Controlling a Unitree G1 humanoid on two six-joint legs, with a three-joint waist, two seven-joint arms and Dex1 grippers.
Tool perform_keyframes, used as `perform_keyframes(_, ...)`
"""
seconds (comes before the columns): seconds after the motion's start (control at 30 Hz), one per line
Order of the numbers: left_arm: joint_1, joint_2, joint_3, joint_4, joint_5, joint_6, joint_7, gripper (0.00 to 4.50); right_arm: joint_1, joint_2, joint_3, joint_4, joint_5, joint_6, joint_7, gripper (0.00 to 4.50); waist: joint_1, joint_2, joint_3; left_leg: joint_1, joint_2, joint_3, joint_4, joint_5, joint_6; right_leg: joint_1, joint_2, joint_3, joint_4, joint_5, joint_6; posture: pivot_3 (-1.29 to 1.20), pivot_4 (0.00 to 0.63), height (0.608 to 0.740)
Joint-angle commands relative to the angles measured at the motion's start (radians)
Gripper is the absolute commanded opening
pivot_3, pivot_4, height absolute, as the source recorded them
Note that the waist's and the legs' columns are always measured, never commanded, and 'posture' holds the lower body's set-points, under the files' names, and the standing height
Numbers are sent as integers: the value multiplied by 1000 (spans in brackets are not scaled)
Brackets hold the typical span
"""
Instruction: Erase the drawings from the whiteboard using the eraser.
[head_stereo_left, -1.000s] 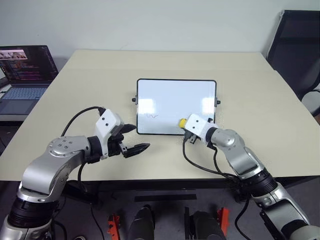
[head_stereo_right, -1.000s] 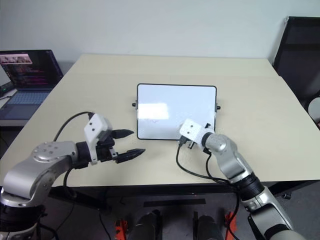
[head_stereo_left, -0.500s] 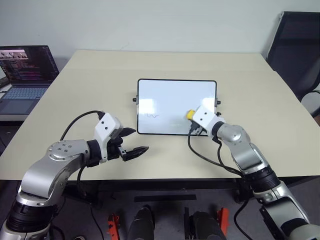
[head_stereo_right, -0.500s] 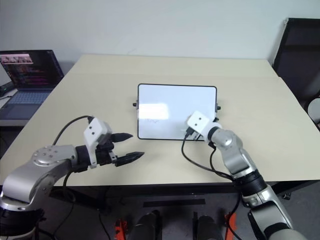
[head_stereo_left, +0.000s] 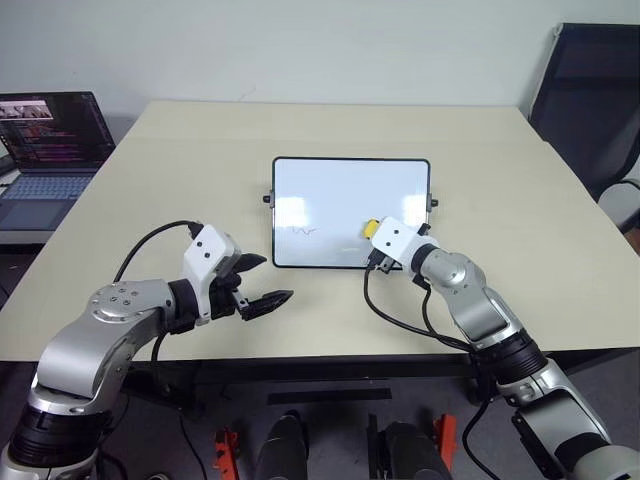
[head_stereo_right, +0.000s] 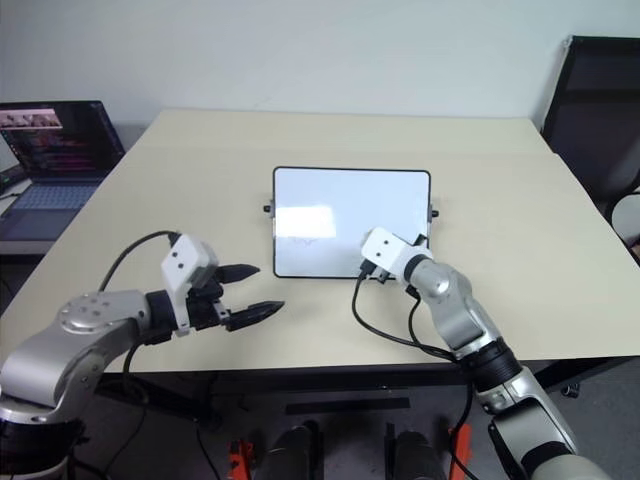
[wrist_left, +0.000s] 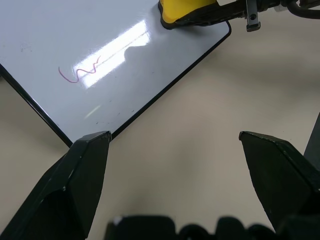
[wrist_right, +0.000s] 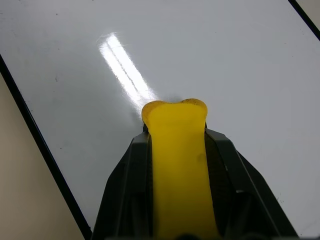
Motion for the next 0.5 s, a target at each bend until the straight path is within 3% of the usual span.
perform_keyframes(0.03, 5, 8, 47, -17, -7, -8, 9, 4500, 26, -4, -20, -5, 11, 55, 34, 1071, 0, 0, 0, 0, 0, 0, 0, 0, 0, 0, 0, 0, 0, 0, 0, 0, 150, 740)
perform_keyframes(0.3, 58, -24, 182, 22, -2, -2, 103, 4500, 82, 22, -117, -199, 126, 92, 65, 1069, 3, 0, 0, -4, 1, 3, -1, 4, 6, 0, 1, 0, 0, -3, 0, 0, 150, 740)
perform_keyframes(0.5, 132, -5, 236, 17, 14, -11, 117, 4500, 127, 43, -39, -381, 167, 154, 142, 1069, 2, 0, 1, -7, 2, 4, -3, 2, 4, -4, 1, 0, 0, -5, 1, 0, 150, 740)
